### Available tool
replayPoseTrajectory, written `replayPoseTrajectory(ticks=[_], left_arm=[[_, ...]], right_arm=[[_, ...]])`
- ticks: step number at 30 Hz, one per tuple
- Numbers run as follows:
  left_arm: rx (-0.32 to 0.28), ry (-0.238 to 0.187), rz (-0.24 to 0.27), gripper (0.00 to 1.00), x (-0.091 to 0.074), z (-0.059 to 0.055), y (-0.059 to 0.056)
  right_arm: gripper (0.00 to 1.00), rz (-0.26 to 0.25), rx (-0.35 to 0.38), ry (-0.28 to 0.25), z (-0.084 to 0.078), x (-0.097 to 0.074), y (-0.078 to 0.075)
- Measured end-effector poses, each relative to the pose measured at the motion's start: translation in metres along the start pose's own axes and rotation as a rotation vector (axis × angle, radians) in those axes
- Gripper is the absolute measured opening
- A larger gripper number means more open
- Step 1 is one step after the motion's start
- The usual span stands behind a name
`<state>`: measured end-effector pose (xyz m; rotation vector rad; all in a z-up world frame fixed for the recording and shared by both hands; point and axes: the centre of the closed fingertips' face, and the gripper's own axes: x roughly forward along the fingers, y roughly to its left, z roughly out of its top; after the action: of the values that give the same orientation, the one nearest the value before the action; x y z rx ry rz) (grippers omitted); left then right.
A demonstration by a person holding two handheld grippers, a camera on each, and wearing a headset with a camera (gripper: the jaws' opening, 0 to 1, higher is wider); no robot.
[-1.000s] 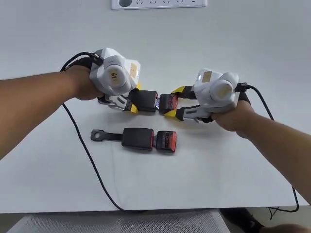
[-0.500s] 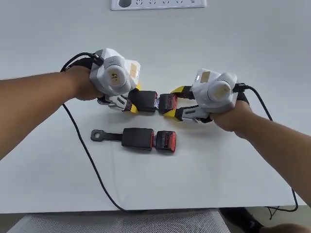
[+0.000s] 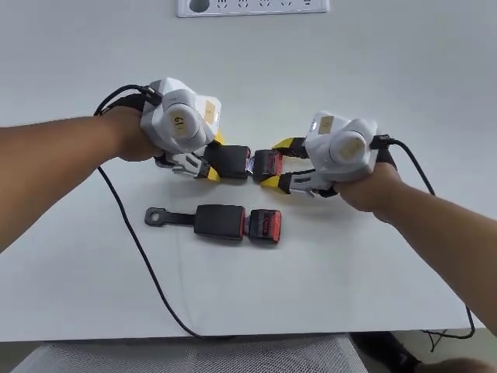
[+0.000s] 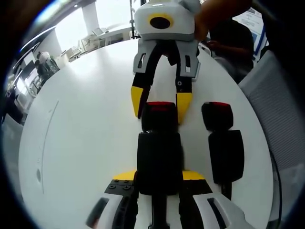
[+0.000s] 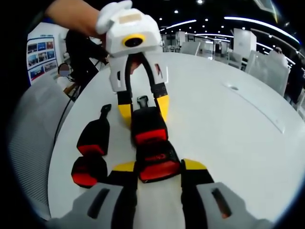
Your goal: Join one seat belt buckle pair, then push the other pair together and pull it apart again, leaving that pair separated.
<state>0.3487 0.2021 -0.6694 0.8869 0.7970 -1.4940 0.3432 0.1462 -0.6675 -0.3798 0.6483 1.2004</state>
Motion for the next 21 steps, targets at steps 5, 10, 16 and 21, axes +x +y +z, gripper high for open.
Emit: replayPoseTrajectory(ticks=[5,10,16,21], left_arm=[[-0.007,-0.008,0.002,0.33,-0.0003,-0.0001,-0.0002],[-0.009,-0.009,0.001,0.33,-0.0001,0.0001,-0.0003],[-0.016,-0.015,0.003,0.33,0.0000,0.0003,-0.0004],[-0.019,-0.022,0.004,0.33,0.0000,0.0004,-0.0006]], right_arm=[[0.34,0.000,-0.002,0.000,0.0001,-0.0002,0.0001],[0.34,-0.002,-0.001,0.001,-0.0005,-0.0007,-0.0001],[0.34,-0.002,-0.005,0.007,-0.0036,-0.0041,-0.0015],[0.34,-0.001,-0.008,0.009,-0.0078,-0.0095,-0.0028]])
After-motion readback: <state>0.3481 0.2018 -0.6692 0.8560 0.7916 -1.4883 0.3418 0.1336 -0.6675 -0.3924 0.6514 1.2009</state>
